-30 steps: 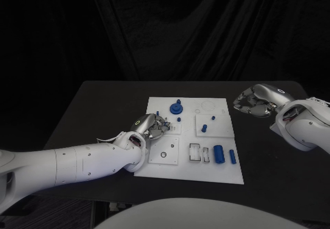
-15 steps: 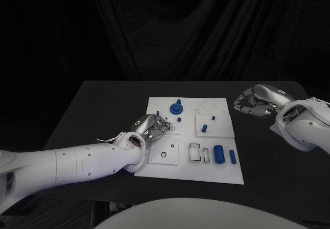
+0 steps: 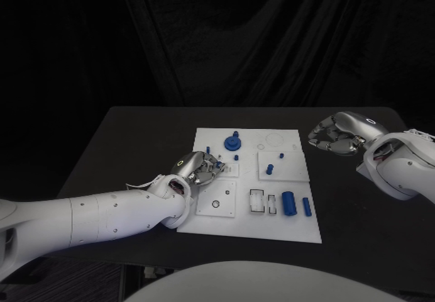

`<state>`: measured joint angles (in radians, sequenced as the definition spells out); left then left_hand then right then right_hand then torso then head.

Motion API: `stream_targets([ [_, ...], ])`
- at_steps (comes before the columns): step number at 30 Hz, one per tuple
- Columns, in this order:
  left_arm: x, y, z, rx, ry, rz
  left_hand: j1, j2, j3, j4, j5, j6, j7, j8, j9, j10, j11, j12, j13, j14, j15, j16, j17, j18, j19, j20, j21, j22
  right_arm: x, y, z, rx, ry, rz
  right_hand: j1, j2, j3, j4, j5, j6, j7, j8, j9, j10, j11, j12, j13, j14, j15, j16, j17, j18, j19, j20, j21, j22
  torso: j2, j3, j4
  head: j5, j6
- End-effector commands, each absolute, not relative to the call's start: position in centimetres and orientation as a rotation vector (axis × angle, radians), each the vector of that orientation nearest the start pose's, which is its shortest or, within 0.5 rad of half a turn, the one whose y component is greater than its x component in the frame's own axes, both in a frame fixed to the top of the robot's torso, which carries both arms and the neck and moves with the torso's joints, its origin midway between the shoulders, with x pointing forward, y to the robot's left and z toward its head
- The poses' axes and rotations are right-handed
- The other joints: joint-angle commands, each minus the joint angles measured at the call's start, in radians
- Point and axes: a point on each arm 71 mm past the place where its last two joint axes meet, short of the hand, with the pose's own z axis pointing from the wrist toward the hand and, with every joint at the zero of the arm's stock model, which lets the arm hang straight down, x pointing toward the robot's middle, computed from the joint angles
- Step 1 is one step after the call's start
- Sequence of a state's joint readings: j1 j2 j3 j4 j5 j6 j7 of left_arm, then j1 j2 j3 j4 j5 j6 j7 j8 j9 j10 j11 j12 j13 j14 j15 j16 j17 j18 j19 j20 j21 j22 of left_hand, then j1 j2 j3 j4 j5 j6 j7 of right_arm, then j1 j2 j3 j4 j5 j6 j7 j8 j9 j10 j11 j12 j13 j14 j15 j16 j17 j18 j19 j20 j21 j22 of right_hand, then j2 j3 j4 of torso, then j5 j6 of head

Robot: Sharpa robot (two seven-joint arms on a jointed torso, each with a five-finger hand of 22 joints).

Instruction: Assemble the parts on the task board

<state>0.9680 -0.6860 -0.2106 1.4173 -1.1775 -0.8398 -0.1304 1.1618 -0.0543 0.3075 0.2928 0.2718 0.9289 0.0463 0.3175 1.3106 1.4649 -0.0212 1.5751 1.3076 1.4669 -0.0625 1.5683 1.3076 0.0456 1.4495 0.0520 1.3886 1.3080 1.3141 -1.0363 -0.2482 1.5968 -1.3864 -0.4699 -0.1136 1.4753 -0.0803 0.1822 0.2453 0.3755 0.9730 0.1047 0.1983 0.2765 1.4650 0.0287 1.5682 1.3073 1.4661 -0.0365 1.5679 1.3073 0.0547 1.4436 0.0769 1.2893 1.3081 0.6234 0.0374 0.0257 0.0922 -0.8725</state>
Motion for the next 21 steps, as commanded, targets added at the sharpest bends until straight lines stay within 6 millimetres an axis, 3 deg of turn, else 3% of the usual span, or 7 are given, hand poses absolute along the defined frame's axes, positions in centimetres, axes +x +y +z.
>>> stream_targets([
  [1, 41.89, 17.34, -33.30, -0.332, 1.677, -0.685, -0.008, 0.000, -0.006, -0.001, -0.003, -0.001, 0.005, -0.006, 0.006, 0.106, 0.007, -0.004, 0.263, 0.104, 0.003, 0.003, 0.263, 0.004, -0.003, 0.001, -0.006, 0.197, 45.99, -28.26, -19.30, -0.035, 1.652, 0.491, 0.009, 0.003, 0.002, -0.007, 0.004, -0.003, 0.004, -0.003, -0.001, 0.099, 0.002, -0.003, 0.257, 0.105, 0.003, 0.003, 0.263, 0.010, -0.008, -0.001, -0.005, 0.177, 0.000, 0.0001, 0.0001, 0.001, 0.000],
  [21, 41.91, 17.31, -33.63, -0.318, 1.706, -0.687, -0.073, 0.024, -0.060, 0.000, -0.023, -0.010, 0.012, -0.018, -0.003, 0.106, 0.015, -0.004, 0.263, 0.104, 0.011, 0.003, 0.263, 0.006, -0.008, 0.007, -0.014, 0.195, 45.98, -28.35, -19.38, -0.034, 1.654, 0.490, 0.010, 0.003, 0.002, -0.007, 0.004, -0.002, 0.004, -0.003, -0.001, 0.099, 0.002, -0.004, 0.256, 0.105, 0.003, 0.003, 0.263, 0.010, -0.007, -0.001, -0.004, 0.177, -0.001, 0.0002, -0.0005, 0.002, 0.000],
])
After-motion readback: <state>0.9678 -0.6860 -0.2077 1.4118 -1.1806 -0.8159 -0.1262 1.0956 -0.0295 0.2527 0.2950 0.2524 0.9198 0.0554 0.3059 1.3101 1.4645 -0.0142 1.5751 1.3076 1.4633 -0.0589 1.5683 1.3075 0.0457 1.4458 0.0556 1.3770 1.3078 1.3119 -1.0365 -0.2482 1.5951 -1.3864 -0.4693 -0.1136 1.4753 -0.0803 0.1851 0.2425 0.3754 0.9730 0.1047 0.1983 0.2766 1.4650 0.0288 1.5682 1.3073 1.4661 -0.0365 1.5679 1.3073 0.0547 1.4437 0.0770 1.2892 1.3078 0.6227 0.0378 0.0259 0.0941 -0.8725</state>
